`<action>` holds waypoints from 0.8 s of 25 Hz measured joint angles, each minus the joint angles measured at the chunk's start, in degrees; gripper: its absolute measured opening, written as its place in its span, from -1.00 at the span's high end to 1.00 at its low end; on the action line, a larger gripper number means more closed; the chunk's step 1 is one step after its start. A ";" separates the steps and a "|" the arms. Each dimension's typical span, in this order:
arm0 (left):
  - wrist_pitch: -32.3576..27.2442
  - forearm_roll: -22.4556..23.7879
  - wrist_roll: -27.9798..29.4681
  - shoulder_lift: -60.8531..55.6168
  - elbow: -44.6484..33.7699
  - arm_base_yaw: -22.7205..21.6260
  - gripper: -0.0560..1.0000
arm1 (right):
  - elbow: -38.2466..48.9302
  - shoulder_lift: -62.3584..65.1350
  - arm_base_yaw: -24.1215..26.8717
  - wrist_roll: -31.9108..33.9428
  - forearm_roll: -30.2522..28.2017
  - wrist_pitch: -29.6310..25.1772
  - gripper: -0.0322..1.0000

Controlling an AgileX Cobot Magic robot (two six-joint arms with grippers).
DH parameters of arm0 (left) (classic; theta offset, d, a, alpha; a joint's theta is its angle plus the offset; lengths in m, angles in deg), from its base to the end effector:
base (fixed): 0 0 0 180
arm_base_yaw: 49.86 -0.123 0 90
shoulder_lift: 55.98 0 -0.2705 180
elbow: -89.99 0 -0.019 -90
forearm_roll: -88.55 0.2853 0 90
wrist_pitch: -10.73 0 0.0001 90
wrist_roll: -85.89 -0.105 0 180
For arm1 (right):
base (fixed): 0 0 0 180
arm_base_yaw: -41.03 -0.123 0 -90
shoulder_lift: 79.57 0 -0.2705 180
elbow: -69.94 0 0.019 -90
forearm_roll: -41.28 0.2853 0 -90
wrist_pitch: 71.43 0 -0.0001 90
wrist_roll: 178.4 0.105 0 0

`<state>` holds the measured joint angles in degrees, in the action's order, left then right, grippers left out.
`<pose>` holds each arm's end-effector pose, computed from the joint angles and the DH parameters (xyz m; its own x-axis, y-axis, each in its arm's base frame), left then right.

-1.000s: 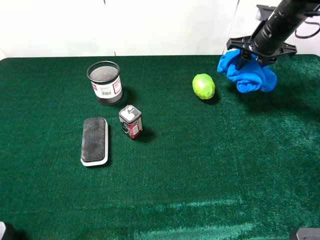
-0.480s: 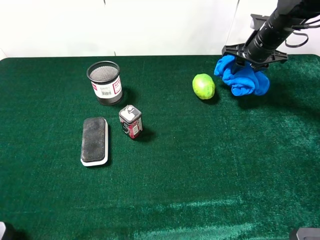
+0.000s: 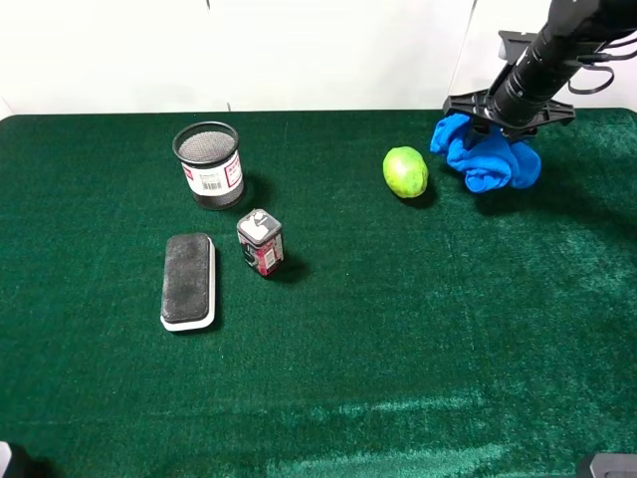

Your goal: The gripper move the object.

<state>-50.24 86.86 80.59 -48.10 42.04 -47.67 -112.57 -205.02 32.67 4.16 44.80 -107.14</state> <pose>0.0509 -0.0047 0.2886 -0.4442 0.0951 -0.8908 0.0962 0.9937 0.0581 0.4396 0.0684 0.1064 -0.9320 -0.0416 -0.3601 -0.0705 0.9952 0.0677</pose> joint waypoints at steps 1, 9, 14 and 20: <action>0.00 0.00 0.00 0.00 0.00 0.00 -0.98 | 0.00 0.00 0.00 0.43 -0.78 0.17 0.35; 0.00 0.00 0.00 0.00 0.00 0.00 -0.98 | 0.00 0.00 0.00 2.95 -5.02 0.77 0.35; 0.00 0.00 0.00 0.00 0.00 0.00 -0.98 | 0.00 -0.06 0.00 3.00 -5.27 0.84 0.35; 0.00 0.00 0.00 0.00 0.00 0.00 -0.98 | 0.00 -0.06 0.00 3.74 -5.27 0.82 0.14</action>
<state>-50.24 86.86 80.59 -48.10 42.04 -47.67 -112.57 -205.09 32.67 7.91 39.53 -106.32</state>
